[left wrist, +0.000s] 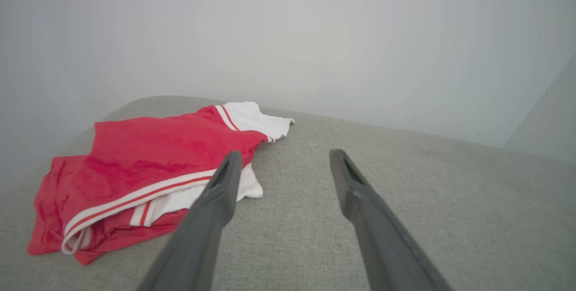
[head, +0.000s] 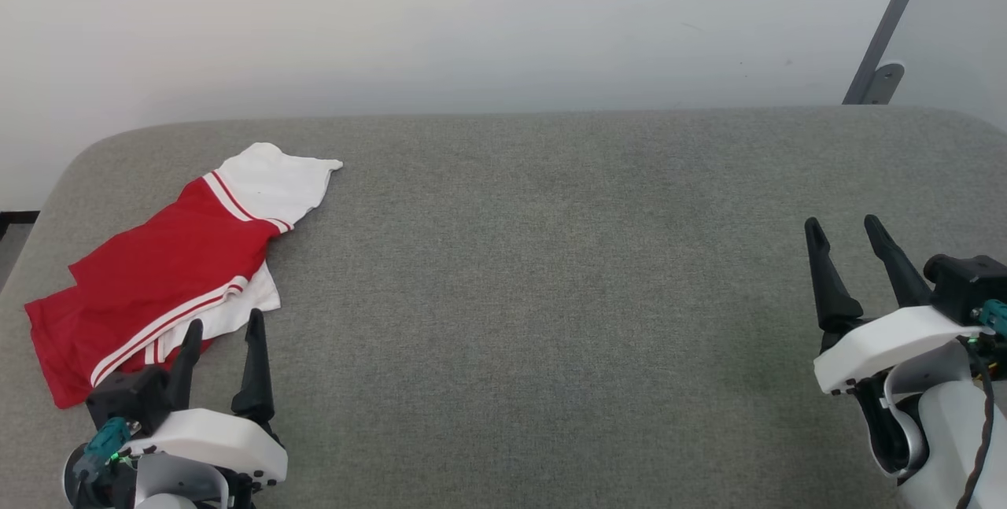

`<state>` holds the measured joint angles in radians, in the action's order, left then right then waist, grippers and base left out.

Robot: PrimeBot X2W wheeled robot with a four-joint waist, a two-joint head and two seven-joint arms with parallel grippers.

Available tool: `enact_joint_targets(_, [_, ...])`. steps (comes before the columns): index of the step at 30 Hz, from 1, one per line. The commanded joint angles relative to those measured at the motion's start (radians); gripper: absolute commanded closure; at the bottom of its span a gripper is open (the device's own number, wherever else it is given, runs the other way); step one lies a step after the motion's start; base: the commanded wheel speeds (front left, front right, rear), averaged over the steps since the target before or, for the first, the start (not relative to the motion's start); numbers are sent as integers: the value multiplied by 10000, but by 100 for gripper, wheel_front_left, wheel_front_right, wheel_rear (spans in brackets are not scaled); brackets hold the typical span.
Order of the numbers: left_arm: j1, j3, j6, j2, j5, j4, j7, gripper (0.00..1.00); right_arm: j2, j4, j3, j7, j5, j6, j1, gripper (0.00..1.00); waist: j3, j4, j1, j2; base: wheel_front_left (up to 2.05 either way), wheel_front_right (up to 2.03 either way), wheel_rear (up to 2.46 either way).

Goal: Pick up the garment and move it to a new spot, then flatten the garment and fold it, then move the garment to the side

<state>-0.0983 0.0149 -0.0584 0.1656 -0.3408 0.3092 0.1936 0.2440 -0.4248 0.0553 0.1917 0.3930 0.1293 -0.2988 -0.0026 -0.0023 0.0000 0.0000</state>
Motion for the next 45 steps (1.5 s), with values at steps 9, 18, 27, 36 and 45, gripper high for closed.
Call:
enact_joint_targets(9, [-28, 201, -162, -36, 849, 49, 261, 0, 53, -63, -36, 276, -627, 21, -226, 0, -13, -24, 0, 0, 0, 0, 0])
enact_joint_targets(18, [-52, 372, -309, -90, 1501, 238, 439, 0, 66, -177, -103, 454, -1033, 22, -270, 0, -35, -55, 0, 0, 0, 0, 0])
enact_joint_targets(27, [-50, 550, -456, -173, 1904, 471, 594, 0, 49, -273, -71, 612, -1212, 17, -233, 0, -71, -89, 0, 0, 0, 0, 0])
enact_joint_targets(36, [-178, 699, -576, -243, 2319, 781, 734, 0, 3, -335, -202, 750, -1477, 14, -201, 0, -95, -15, 0, 0, 0, 0, 0])
enact_joint_targets(45, [-229, 844, -639, -510, 2035, 1043, 718, 0, -223, -236, -294, 746, -1123, 16, 129, 0, -162, 854, 0, 0, 0, 0, 0])
